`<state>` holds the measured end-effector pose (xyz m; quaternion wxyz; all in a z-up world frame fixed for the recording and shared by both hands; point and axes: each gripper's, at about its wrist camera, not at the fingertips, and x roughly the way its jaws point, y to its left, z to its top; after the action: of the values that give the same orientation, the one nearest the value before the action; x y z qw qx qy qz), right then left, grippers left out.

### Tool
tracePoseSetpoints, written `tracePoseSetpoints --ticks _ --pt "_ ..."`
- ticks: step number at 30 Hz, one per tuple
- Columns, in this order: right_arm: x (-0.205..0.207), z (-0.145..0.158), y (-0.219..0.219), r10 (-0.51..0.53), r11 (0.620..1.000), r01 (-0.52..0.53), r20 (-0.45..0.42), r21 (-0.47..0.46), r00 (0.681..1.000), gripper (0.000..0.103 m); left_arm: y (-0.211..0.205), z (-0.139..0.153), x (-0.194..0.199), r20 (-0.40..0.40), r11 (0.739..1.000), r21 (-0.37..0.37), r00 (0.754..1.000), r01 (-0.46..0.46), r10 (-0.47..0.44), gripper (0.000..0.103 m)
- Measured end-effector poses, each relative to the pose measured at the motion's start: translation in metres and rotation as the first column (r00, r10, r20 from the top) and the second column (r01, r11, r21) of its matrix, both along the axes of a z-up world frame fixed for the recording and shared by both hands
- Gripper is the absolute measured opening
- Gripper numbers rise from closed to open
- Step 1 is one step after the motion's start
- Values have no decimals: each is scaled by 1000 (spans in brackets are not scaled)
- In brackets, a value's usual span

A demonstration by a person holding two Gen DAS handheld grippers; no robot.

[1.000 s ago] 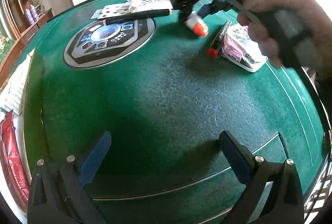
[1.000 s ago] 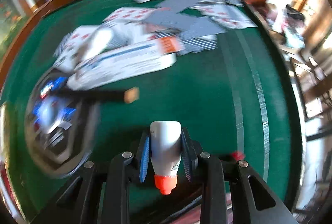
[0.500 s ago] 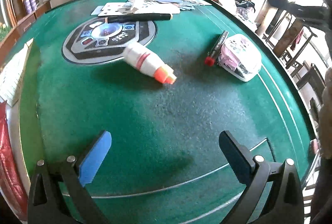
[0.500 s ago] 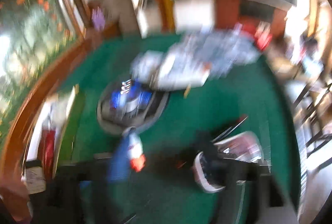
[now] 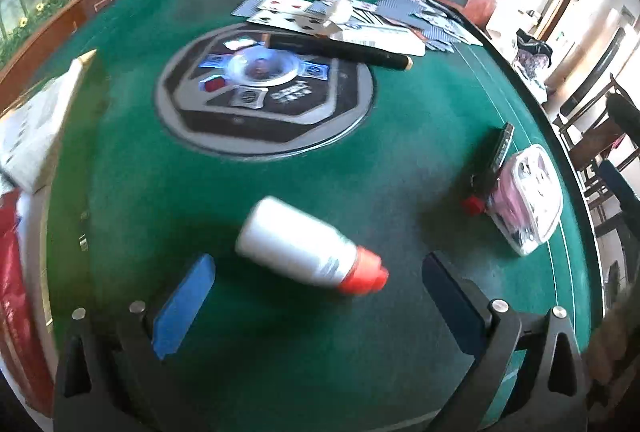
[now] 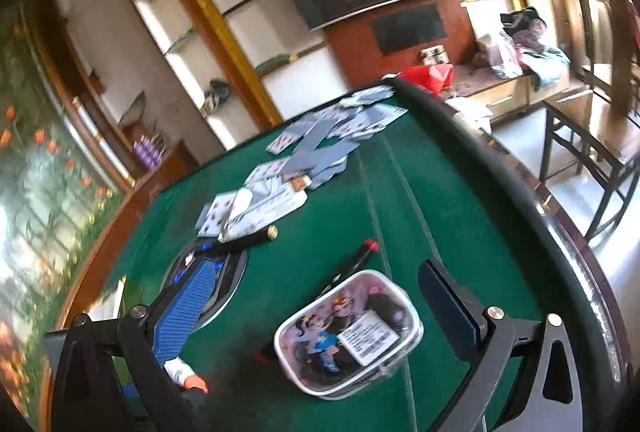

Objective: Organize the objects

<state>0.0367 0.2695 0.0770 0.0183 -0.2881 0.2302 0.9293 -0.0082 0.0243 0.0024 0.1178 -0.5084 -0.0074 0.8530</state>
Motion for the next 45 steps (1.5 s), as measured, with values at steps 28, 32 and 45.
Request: tracePoseSetpoints --ticks 28,32,45 --pt "4 -32 8 -95 995 96 77 -20 993 103 5 0 51 -144 989 -92 981 119 -132 58" --pt "9 -30 17 -129 991 131 57 -35 990 103 -1 7 57 -133 988 -25 979 154 -156 26" --pt "-5 -50 28 -130 987 141 141 -70 981 103 -40 51 95 -212 968 182 968 170 -130 26"
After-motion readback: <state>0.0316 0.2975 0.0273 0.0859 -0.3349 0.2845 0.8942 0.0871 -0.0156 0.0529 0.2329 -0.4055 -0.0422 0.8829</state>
